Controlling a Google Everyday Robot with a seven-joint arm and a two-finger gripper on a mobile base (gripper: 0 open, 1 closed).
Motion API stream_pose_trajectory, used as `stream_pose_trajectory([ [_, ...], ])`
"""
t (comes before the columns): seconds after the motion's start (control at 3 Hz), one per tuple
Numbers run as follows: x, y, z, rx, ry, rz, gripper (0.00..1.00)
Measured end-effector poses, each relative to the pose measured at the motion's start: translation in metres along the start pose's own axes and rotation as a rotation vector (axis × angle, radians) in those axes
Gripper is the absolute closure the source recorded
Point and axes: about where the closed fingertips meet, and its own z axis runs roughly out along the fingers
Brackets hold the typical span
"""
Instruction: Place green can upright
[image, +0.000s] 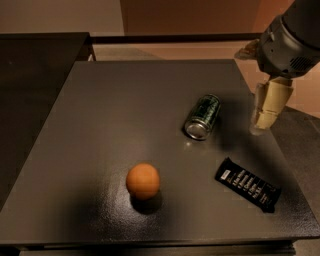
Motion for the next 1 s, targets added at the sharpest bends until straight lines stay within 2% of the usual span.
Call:
stream_pose_trajectory([
  [0.67, -0.021, -0.029, 0.039, -0.072, -0.083, -0.311, 0.0],
  [1.0, -0.026, -0.036, 0.056, -0.089, -0.084, -0.489, 0.0],
])
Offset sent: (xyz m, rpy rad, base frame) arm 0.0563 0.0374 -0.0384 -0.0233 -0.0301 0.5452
